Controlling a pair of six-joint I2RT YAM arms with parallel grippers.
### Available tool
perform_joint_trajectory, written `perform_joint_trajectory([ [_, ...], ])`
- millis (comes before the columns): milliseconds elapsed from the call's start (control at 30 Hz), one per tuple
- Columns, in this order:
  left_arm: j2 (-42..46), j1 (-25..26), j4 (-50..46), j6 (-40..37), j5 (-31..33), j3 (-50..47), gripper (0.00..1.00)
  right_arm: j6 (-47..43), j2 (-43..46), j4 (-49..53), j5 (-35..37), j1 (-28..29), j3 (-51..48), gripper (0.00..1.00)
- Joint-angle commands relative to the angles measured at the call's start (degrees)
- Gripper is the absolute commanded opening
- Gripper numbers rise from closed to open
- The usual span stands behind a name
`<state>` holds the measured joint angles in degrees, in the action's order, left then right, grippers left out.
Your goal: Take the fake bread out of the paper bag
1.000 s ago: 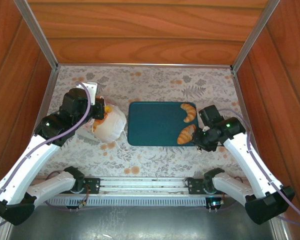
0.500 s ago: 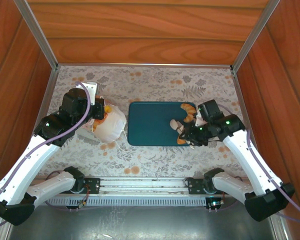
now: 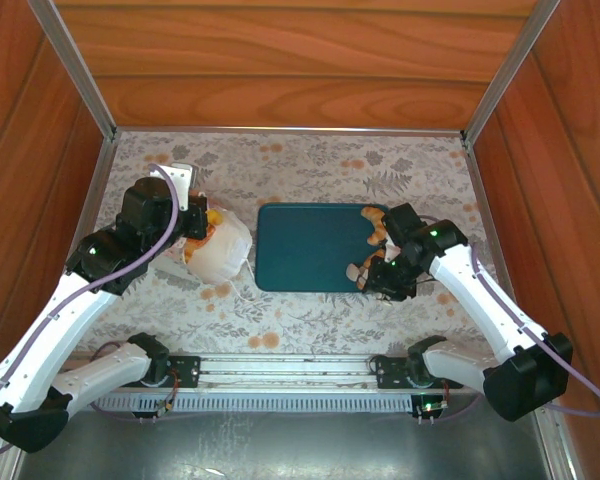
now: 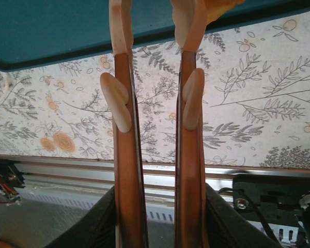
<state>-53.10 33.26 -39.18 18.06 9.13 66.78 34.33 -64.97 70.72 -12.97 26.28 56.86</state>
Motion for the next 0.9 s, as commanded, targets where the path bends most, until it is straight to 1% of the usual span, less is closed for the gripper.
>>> perform_joint_trajectory([
  [0, 1.1, -0.3, 2.4, 0.7, 0.3, 1.1, 0.00, -0.5, -0.1, 1.7, 3.1, 0.2, 0.6, 0.38],
  [200, 1.3, -0.4, 2.4, 0.7, 0.3, 1.0, 0.00, 0.2, 0.0, 1.9, 3.9, 0.2, 2.1, 0.39],
  [333, 1.7, -0.4, 2.3, 0.4, 0.6, 0.7, 0.00, -1.9, 1.0, 2.6, 1.3, 0.3, 5.1, 0.39],
  [400, 2.1, -0.4, 2.3, 0.2, 0.6, 0.3, 0.00, -3.2, 2.7, 0.7, -2.4, 0.3, 6.7, 0.39],
  [500, 2.6, -0.4, 1.4, 0.0, 0.8, 0.0, 0.00, -3.8, 5.7, -6.4, -12.3, 0.3, 7.4, 0.39],
  [567, 3.1, -0.3, 0.9, 0.2, 1.7, -0.4, 0.00, -4.2, 5.8, -11.0, -19.6, 1.0, 7.9, 0.39],
  [600, 3.2, -0.3, 0.9, 0.4, 2.1, -0.6, 0.00, -4.5, 5.1, -12.0, -21.4, 2.0, 8.5, 0.40],
  [667, 3.4, -0.4, 0.7, 0.4, 2.3, -0.7, 0.00, -6.8, 2.7, -12.6, -21.1, 6.6, 10.8, 0.40],
  [767, 3.2, -0.4, -0.8, 0.6, 3.1, -0.5, 0.00, -11.1, -2.7, -13.1, -16.5, 15.2, 14.7, 0.40],
  [800, 3.2, -0.3, -1.1, 0.8, 3.4, -0.5, 0.00, -12.2, -4.2, -13.9, -15.1, 17.3, 15.4, 0.41],
  [867, 3.0, -0.4, -1.6, 1.1, 3.7, -0.9, 0.00, -13.7, -6.4, -17.5, -9.1, 21.6, 15.8, 0.40],
])
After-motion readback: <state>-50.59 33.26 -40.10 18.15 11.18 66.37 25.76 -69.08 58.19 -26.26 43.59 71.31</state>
